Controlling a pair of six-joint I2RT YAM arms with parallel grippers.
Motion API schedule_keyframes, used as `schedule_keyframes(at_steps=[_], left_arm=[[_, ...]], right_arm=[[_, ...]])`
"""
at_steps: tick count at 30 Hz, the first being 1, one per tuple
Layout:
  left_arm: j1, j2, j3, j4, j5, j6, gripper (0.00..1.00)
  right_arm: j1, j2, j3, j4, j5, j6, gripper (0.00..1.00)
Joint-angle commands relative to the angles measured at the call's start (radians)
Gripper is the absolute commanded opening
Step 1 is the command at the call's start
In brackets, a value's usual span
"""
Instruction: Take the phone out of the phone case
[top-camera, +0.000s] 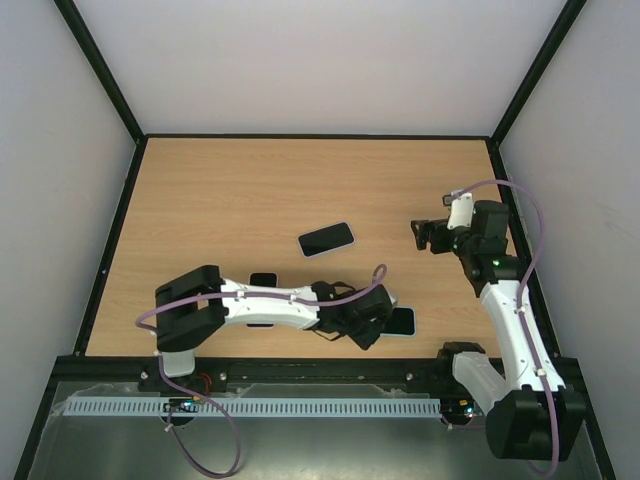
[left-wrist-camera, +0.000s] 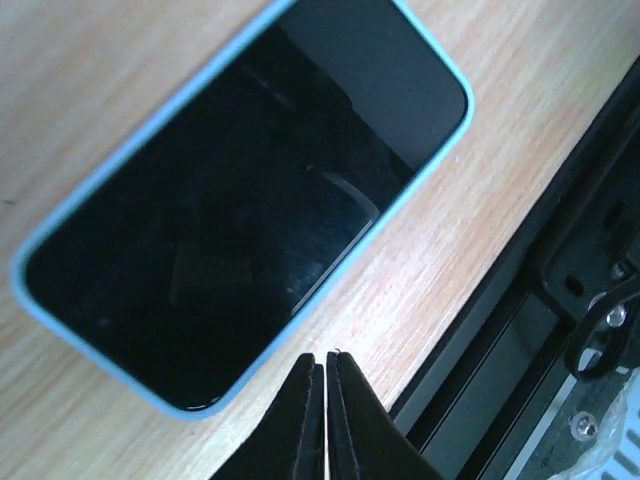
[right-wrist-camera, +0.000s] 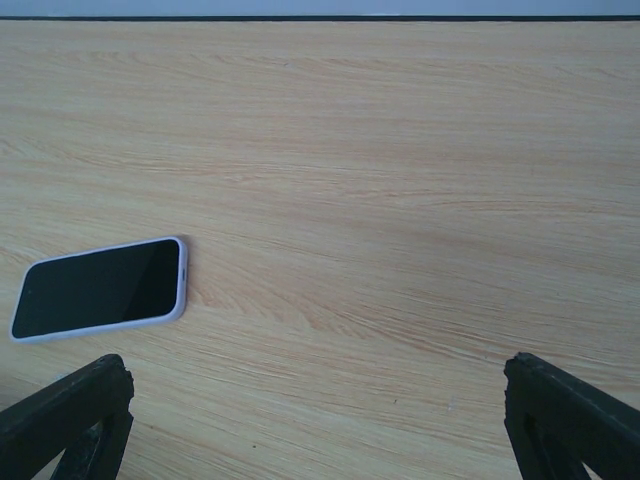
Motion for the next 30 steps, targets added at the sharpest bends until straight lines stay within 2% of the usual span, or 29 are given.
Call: schedule_keyframes(at_steps=[1,7,13,18,21,24,26,30], left_arm=[[-0.017,0.046,0.015,0.025,0.062,-0.024,0.04],[-0.005,0.119,0.019,0.051,0.023,-0.069,0.03],[0.077,0.146,0.031,0.093,-0.08,-0.078,0.06],[0.133,0.122,0.049,0.145,-0.24,-0.076,0.08],[0.127,0.085,0.022,0.184,-0.244,-0.105,0.09],[0.084,-0.019,-0.08,0.25,-0.259,-0.151,0.12],[0.058,-0.085,-0.142,0.263,-0.287,-0.189,0.18],[0.027,-0.202,-0.242,0.26,-0.37,-0.257,0.51]], right_arm=[[0.006,-0.037,-0.016,0.001,-0.002,-0.005,0.98],[0.006,-0.036,-0.018,0.003,0.014,-0.001,0.97],[0.006,-0.03,-0.008,0.009,0.038,-0.043,0.98],[0.006,0.038,0.055,-0.095,0.057,-0.235,0.98],[0.006,0.086,0.076,-0.176,0.155,-0.379,0.99],[0.006,0.079,0.052,-0.239,0.213,-0.517,0.98],[0.006,0.062,0.042,-0.303,0.185,-0.591,0.98],[0.039,0.089,0.059,-0.448,0.088,-0.691,0.97]])
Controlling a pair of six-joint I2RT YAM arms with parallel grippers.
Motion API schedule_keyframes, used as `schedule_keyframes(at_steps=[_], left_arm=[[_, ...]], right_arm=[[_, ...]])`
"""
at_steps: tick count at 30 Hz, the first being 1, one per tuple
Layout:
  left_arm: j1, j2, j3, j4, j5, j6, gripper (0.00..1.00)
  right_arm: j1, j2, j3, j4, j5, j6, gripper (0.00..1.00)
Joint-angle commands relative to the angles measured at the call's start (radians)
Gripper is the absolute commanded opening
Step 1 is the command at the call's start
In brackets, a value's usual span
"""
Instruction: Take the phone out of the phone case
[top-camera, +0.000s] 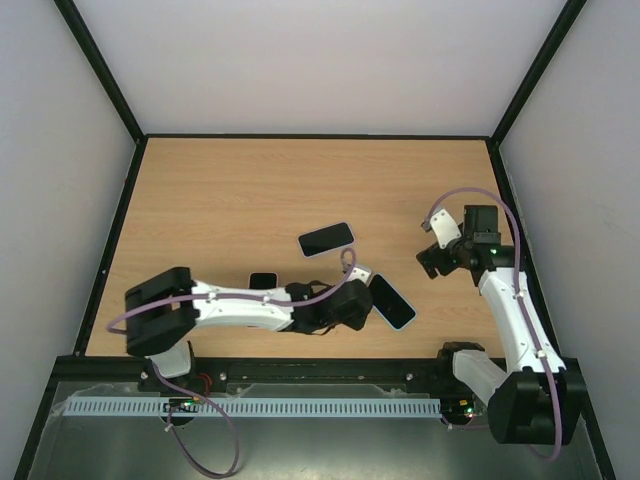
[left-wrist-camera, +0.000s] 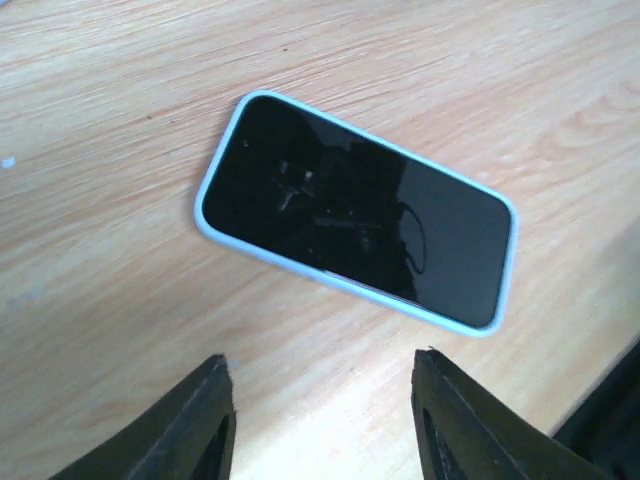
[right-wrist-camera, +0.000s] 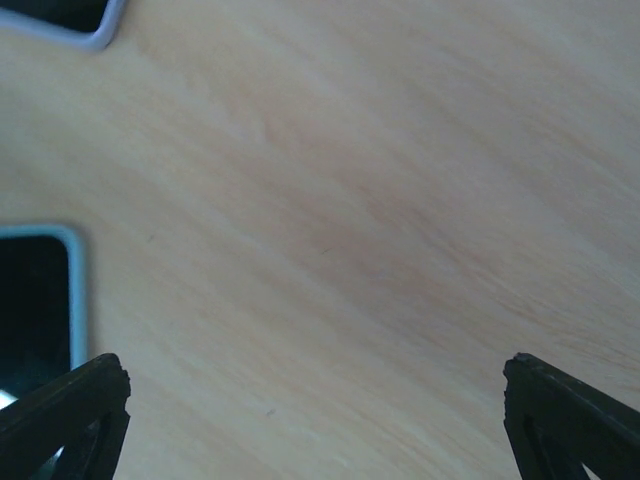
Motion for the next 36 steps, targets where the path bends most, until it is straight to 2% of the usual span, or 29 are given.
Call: schedule_keyframes(at_steps=[1,2,4,8,16,23,25,30,36], left_arm=[[-0.029,-0.13,-0.102,0.051,-0.115,-0.095,0.54],[-0.037,-0.161,-0.146,0.091,-0.13,-0.111,0.59],[-0.053,-0.217,-0.239,0.186,-0.154,-0.171,0.76],[-0.086,-0.258,-0.333,0.294,-0.177,-0.226,0.87],[-0.123,-0.289,-0.276,0.183,-0.289,-0.177,0.89],[-0.127,-0.336,-0.294,0.16,-0.332,-0.189,0.92],[-0.126,-0.341,-0.289,0.132,-0.354,-0.196,0.95],[-0.127,-0.359,-0.286,0.106,-0.368,-0.202,0.96],[-0.126,-0.389,-0.31,0.107,-0.379,-0.208,0.96]], right_arm=[[0.045,0.036,0.014,-0.214,-0.062,-0.179,0.98],[0.061,0.062,0.013,-0.221,-0.069,-0.182,0.98],[0.103,0.121,0.01,-0.226,-0.069,-0.164,0.97],[0.191,0.236,0.058,-0.264,-0.069,-0.109,0.98],[0.306,0.366,0.109,-0.248,0.006,-0.01,0.98],[0.331,0.449,0.147,-0.271,0.017,0.085,0.97],[0.343,0.475,0.152,-0.299,0.003,0.09,0.98],[0.396,0.503,0.118,-0.29,0.019,0.088,0.97],[0.537,0.536,0.058,-0.17,0.194,0.19,0.97]])
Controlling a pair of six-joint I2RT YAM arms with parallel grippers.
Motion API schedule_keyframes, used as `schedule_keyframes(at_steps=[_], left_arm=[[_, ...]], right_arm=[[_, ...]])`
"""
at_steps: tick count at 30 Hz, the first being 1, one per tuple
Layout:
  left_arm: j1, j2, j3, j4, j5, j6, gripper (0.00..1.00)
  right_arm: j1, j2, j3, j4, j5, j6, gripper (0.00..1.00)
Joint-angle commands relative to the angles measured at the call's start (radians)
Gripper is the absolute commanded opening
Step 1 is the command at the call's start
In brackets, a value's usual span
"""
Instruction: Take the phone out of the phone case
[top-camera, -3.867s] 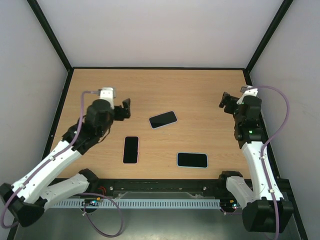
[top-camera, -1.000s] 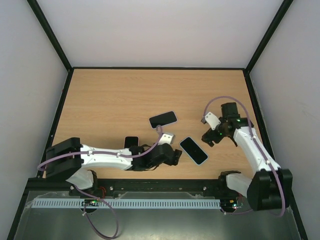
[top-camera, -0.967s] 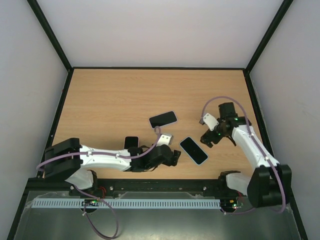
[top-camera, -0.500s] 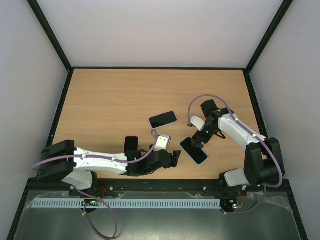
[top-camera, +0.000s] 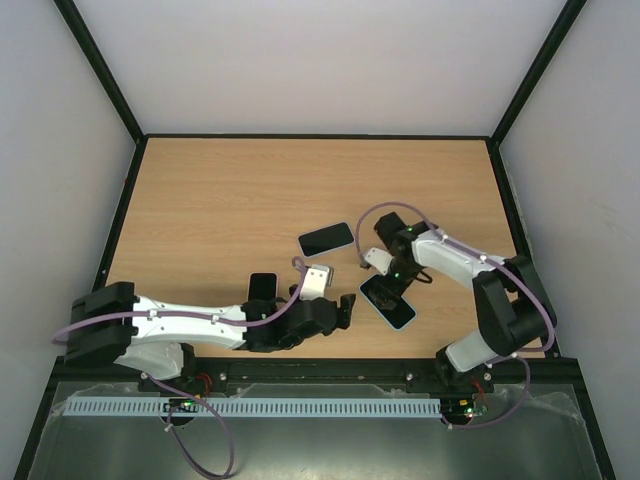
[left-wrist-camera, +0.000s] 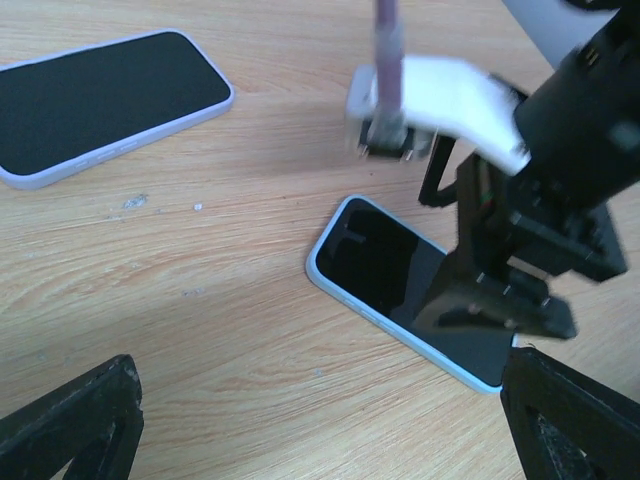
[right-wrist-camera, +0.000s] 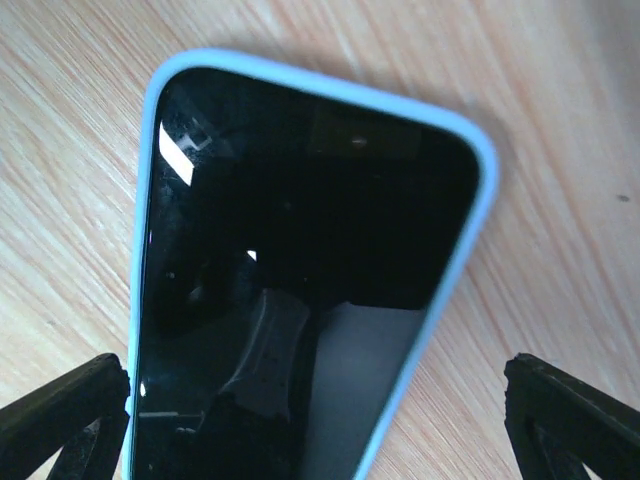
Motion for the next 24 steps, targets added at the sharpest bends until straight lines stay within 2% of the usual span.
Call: schedule_keyframes(at_steps=[1,11,17,22,24], left_arm=[[-0.008,-0.042,-0.005,-0.02,-0.04,-0.015,0.96],[-0.008,-0.047,-0.008,-0.04,-0.047,-0.03,0.96],[-0.007,-0.055,-0.009,-0.045,-0.042,-0.035,0.96],[-0.008,-0.066,-0.007,-0.053,-0.049,-0.035,0.96],[-0.007,-0.069,-0.011,-0.052,-0.054,-0.036,0.96]], right_arm=[[0.086,0.031,-0.048,0.075,0.173,0.094,0.98],[0.145,0.1,-0.067,0.116,0.186,0.106,0.98],[0.145,0.052,-0.049,0.093,0.18,0.098,0.98],[0.143,0.035,-0.092,0.177,0.394,0.119,1.0],[0.128,0.039,-0.093,0.196,0.421,0.114,0.95]])
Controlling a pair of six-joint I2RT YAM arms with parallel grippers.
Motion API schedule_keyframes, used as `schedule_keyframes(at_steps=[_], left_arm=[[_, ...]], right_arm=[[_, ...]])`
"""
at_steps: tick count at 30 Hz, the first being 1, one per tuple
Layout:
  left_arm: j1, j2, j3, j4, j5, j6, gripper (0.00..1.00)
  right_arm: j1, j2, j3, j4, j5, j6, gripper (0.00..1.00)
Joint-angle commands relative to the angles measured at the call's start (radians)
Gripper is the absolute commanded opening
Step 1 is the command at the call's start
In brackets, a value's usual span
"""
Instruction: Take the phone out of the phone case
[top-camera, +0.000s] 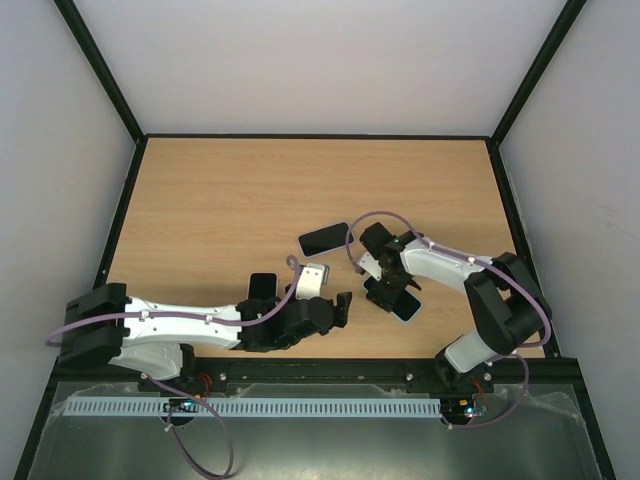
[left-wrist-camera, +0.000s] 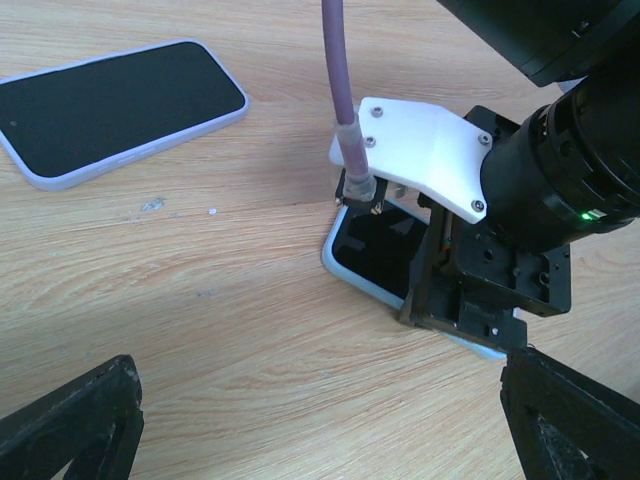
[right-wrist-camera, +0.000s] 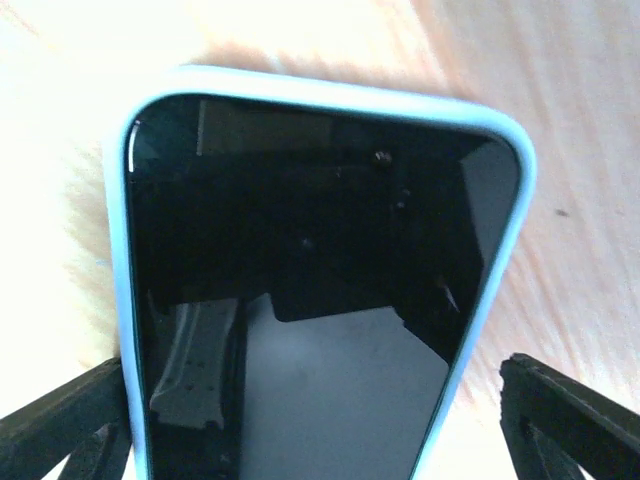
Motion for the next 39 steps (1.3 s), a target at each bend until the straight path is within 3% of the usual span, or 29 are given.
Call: schedule_keyframes(at_steps=[1,4,7,8,32,39], left_arm=[[-0.007,-0.031,-0.008,-0.02,-0.039,-0.012,0.96],[-0.008,-0.029,-0.008,-0.022,-0.037,-0.018,0.96],[-0.007,-0.031,-0.01,-0.024,-0.031,-0.026,0.96],[-0.008,-0.033,-0.013,-0.024,-0.029,-0.027,0.97],[-0.009,-0.023,-0.008,0.005,0.01,-0.004,1.0],[-0.01,-0.008,0.01,-0.021,-0.009,-0.026,1.0]], right_arm=[[-0.029,0.008,-0.025,0.087,0.196,0.004,0.93],[-0.087,0.031,0.005,0.061,0.115,-0.019,0.9],[-0.125,0.011,0.0,0.022,0.026,-0.078,0.99],[-0.13,-0.004,-0.009,0.011,0.016,-0.088,0.98],[-0.207,0.002,-0.042,-0.053,-0.074,-0.225,1.0],[-0.208,0.017,-0.086,-0.019,-0.061,-0.212,0.89]])
